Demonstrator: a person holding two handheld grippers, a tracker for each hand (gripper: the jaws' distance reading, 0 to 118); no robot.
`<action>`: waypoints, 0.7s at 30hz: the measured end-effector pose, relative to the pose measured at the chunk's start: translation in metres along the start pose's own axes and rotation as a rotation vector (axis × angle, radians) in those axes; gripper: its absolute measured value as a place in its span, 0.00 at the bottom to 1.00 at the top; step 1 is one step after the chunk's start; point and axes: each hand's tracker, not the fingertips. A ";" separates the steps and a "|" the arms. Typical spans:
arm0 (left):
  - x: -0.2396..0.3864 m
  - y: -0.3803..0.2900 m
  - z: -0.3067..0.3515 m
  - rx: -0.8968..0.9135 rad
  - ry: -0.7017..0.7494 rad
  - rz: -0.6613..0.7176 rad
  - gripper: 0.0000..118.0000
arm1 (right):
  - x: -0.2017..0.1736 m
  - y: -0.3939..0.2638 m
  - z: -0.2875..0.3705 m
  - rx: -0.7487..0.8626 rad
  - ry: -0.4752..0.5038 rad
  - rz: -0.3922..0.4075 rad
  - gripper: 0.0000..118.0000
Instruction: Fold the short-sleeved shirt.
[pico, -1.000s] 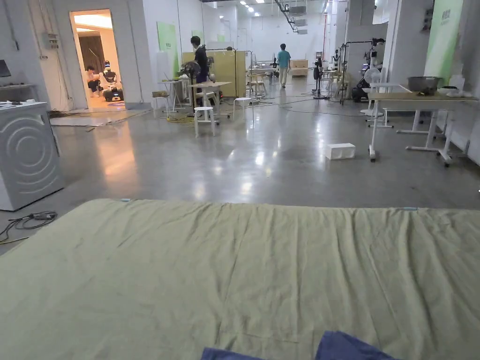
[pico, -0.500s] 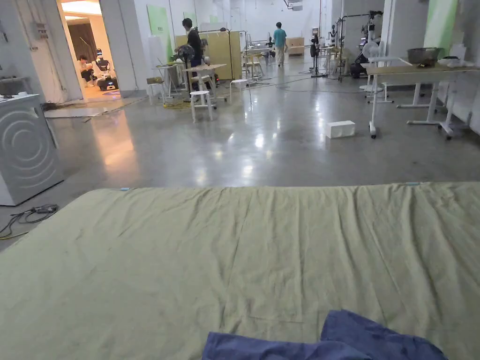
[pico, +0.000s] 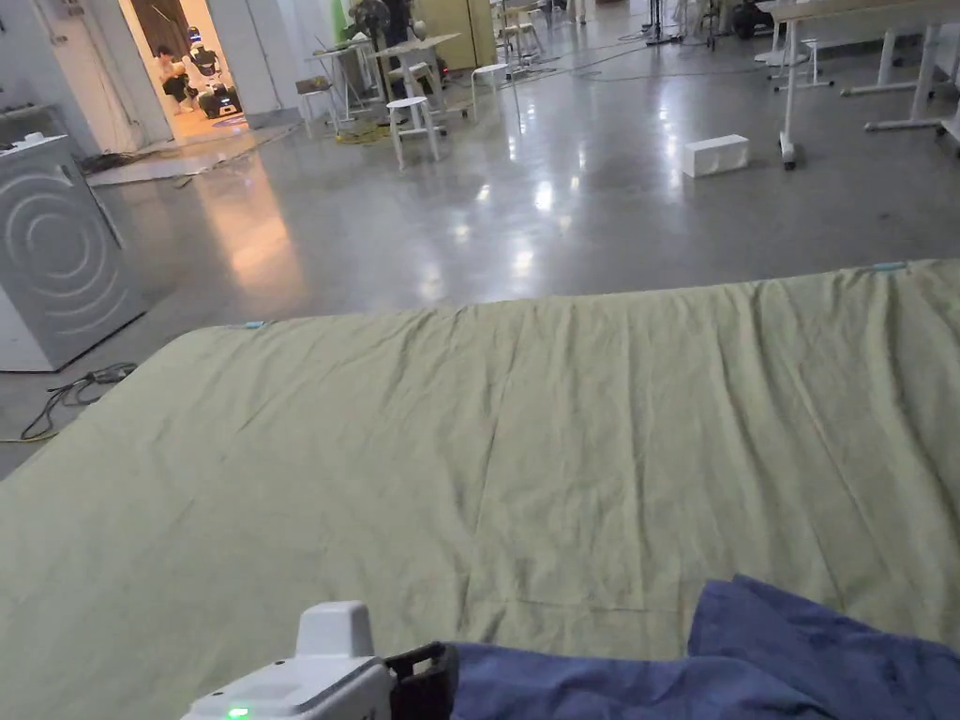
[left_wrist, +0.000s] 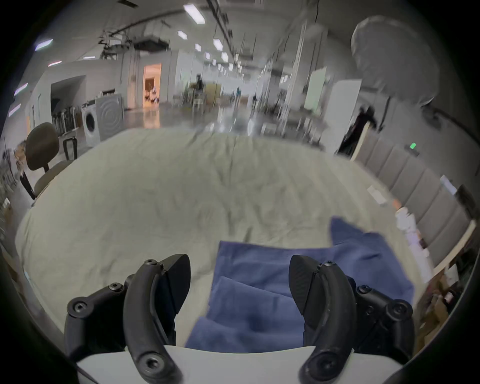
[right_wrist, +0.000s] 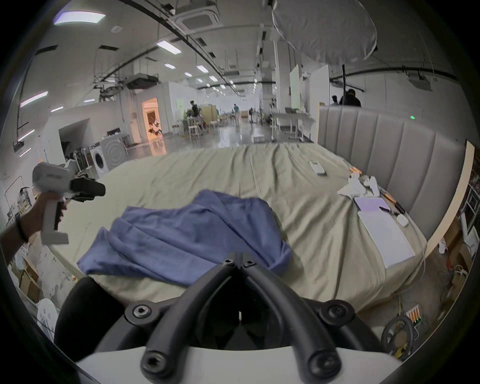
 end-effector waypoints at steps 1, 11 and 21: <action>0.003 0.004 -0.020 0.008 -0.008 -0.017 0.67 | 0.003 -0.004 -0.002 -0.015 -0.004 -0.004 0.00; 0.014 0.001 -0.133 -0.233 -0.005 -0.055 0.42 | 0.025 -0.029 -0.014 -0.119 -0.070 -0.028 0.00; 0.050 -0.017 -0.144 -0.233 0.058 -0.278 0.06 | 0.033 0.001 -0.049 -0.088 -0.033 0.025 0.00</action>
